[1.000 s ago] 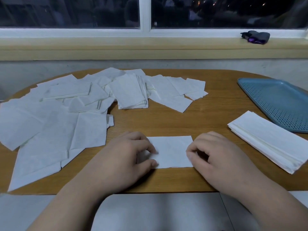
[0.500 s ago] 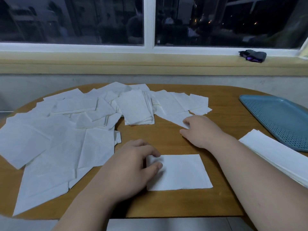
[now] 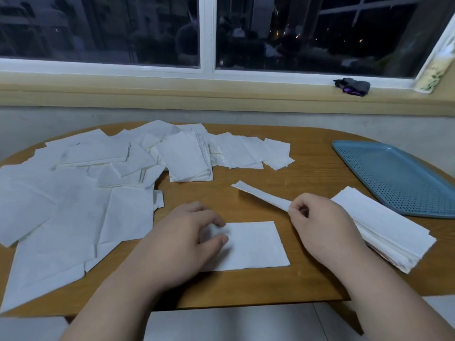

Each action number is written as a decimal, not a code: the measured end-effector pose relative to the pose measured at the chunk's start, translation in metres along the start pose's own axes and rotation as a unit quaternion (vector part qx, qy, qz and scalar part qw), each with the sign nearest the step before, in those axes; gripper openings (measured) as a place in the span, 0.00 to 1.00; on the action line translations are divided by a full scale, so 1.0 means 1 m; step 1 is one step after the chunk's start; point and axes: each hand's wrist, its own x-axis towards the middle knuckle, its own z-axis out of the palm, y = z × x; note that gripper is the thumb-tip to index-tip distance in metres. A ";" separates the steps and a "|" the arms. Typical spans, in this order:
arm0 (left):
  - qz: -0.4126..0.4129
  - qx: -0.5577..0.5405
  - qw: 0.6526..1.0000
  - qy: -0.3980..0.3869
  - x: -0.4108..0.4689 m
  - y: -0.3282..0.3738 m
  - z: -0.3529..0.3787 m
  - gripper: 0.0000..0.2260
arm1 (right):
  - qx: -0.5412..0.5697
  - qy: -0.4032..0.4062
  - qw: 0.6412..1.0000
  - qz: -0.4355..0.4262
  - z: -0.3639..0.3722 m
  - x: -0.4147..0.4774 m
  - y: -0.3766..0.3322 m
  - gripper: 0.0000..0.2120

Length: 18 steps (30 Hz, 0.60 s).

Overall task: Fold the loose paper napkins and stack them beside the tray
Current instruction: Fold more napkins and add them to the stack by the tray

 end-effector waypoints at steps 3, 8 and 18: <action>-0.016 -0.010 0.999 0.038 -0.003 -0.001 -0.001 0.10 | 0.063 -0.009 0.997 -0.042 -0.014 -0.024 -0.003 0.07; -0.072 -0.022 0.993 0.092 -0.013 -0.007 -0.006 0.09 | 0.022 -0.065 0.981 -0.180 -0.011 -0.043 0.001 0.06; -0.066 0.013 0.997 0.035 -0.014 -0.010 -0.001 0.07 | -0.013 -0.089 0.960 -0.264 0.006 -0.038 0.000 0.07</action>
